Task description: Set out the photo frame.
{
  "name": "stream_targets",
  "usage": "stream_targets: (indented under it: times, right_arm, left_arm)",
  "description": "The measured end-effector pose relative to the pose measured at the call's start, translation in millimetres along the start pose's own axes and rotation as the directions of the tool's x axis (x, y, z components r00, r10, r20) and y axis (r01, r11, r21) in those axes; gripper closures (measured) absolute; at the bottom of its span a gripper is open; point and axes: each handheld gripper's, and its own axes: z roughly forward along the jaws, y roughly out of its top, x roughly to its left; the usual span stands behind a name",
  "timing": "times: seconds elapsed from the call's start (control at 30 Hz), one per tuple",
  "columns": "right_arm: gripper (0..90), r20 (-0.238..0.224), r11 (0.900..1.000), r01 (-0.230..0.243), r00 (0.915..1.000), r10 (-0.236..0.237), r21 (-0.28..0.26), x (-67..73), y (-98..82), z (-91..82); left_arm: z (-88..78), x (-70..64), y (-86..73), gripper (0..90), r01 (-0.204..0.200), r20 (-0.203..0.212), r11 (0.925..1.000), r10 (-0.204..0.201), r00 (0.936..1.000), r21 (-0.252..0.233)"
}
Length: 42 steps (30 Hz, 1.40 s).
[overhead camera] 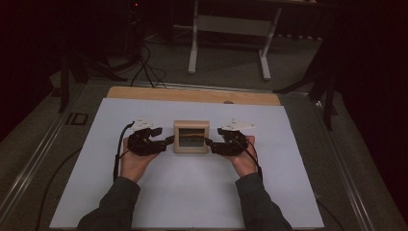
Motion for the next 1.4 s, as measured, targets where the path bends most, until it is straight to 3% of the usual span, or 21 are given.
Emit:
stream_targets:
  times: [0.13,0.47,0.67,0.87,1.0,1.23,1.27,1.4]
  right_arm:
    - [33.5,-0.001,1.000,0.003,1.0000,-0.003,-0.017,-0.5,-4.5,-11.0]
    - [32.8,0.005,0.999,0.039,0.9992,-0.039,-0.035,-2.4,-22.3,-43.8]
    - [32.7,0.024,0.998,0.045,0.9988,-0.044,-0.044,-7.8,-38.9,-62.3]
    - [32.4,0.050,0.998,0.025,0.9985,-0.023,-0.050,-16.4,-59.5,-77.7]
    - [32.4,0.063,0.998,0.012,0.9980,-0.009,-0.058,-20.4,-65.7,-84.2]
    - [31.6,0.103,0.996,-0.015,0.9944,0.024,-0.089,-24.9,-78.2,-99.1]
    - [31.3,0.118,0.995,-0.019,0.9925,0.030,-0.096,-25.7,-80.8,-102.0]
    - [30.5,0.163,0.990,-0.056,0.9837,0.077,-0.129,-30.7,-92.1,-113.3]
  left_arm:
    - [-10.5,0.3,-5.7,36.6,-0.027,-0.005,0.9996,0.027,0.9996,-0.001]
    - [-42.8,10.5,-27.3,36.5,-0.020,-0.022,0.9993,0.019,0.9996,-0.032]
    - [-55.2,16.9,-43.6,35.9,-0.021,-0.030,0.9996,0.020,0.9993,-0.022]
    - [-68.9,21.1,-50.8,35.7,-0.012,-0.055,0.9991,0.010,0.9984,-0.041]
    - [-78.8,24.3,-58.5,35.7,-0.020,-0.083,0.9992,0.017,0.9964,-0.035]
    - [-90.6,32.2,-69.2,35.5,-0.001,-0.118,0.9988,-0.005,0.9930,-0.049]
    - [-93.8,35.7,-73.8,35.5,0.019,-0.129,0.9982,-0.026,0.9914,-0.056]
    - [-99.6,40.0,-81.8,35.5,0.025,-0.161,0.9985,-0.033,0.9864,-0.049]
